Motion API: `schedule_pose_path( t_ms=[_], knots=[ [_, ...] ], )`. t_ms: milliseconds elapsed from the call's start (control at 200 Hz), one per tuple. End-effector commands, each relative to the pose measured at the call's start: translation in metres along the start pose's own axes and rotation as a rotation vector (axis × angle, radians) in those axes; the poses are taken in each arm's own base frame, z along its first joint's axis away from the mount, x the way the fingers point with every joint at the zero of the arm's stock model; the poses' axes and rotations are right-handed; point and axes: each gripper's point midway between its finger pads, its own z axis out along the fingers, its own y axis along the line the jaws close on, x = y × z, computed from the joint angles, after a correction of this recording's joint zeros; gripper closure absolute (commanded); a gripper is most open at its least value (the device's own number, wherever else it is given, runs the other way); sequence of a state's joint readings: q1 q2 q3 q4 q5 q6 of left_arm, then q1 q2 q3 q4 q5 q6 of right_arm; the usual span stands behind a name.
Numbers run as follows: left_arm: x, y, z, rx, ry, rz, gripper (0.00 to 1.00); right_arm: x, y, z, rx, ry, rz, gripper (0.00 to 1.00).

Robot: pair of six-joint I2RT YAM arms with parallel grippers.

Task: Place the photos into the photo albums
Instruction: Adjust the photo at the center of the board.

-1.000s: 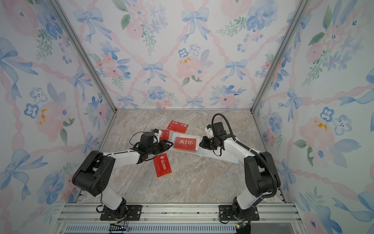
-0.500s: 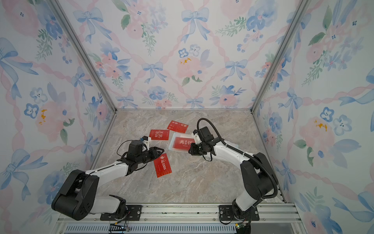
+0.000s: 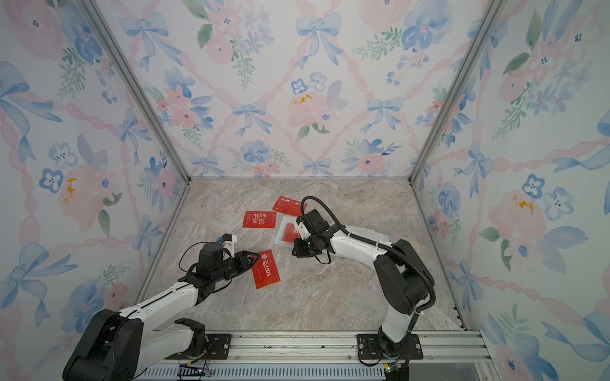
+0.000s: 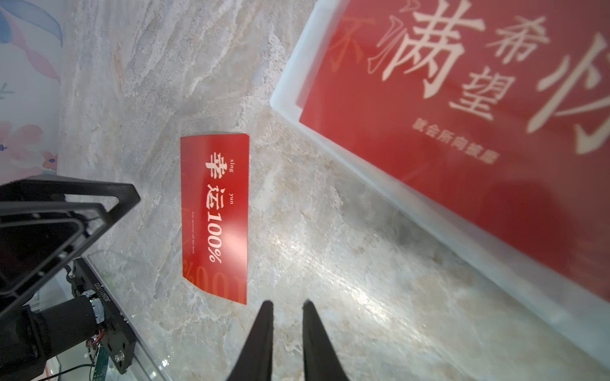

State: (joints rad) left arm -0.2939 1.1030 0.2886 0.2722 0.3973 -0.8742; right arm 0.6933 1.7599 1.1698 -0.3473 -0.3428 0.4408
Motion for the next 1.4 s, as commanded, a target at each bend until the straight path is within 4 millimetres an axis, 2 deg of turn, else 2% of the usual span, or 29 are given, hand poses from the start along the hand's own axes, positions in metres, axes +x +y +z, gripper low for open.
schedule_pose_path(
  t_ms=[0,60,155,250,325,435,570,880,1175,1395],
  knots=[
    [0.011,0.02,-0.006,-0.068,0.012,-0.028,0.58,0.002,0.014,0.007,-0.001,0.027,-0.03,0.81],
    [0.011,0.025,-0.009,-0.087,0.002,-0.034,0.58,0.005,0.025,0.013,-0.018,0.035,-0.037,0.81],
    [0.009,0.029,-0.01,-0.1,-0.01,-0.049,0.57,0.02,0.045,0.024,-0.048,0.057,-0.045,0.81],
    [0.006,0.028,-0.009,-0.099,-0.01,-0.049,0.57,0.046,0.072,0.036,-0.103,0.101,-0.064,0.8],
    [0.001,0.029,-0.01,-0.108,-0.025,-0.051,0.57,0.068,0.085,0.045,-0.112,0.15,-0.081,0.8],
    [-0.004,0.026,-0.01,-0.103,-0.031,-0.044,0.57,0.095,0.097,0.056,-0.125,0.201,-0.088,0.8],
    [-0.007,0.033,-0.01,-0.127,-0.043,-0.054,0.56,0.117,0.098,0.067,-0.113,0.26,-0.088,0.8],
    [-0.023,0.024,-0.009,-0.108,-0.056,-0.038,0.56,0.121,0.1,0.068,-0.116,0.256,-0.051,0.8],
    [-0.044,0.031,-0.012,-0.148,-0.108,-0.006,0.56,0.135,0.103,0.078,-0.143,0.272,0.015,0.78],
    [-0.06,0.03,0.004,-0.168,-0.076,0.016,0.56,0.138,0.104,0.08,-0.147,0.233,0.044,0.78]
  ],
)
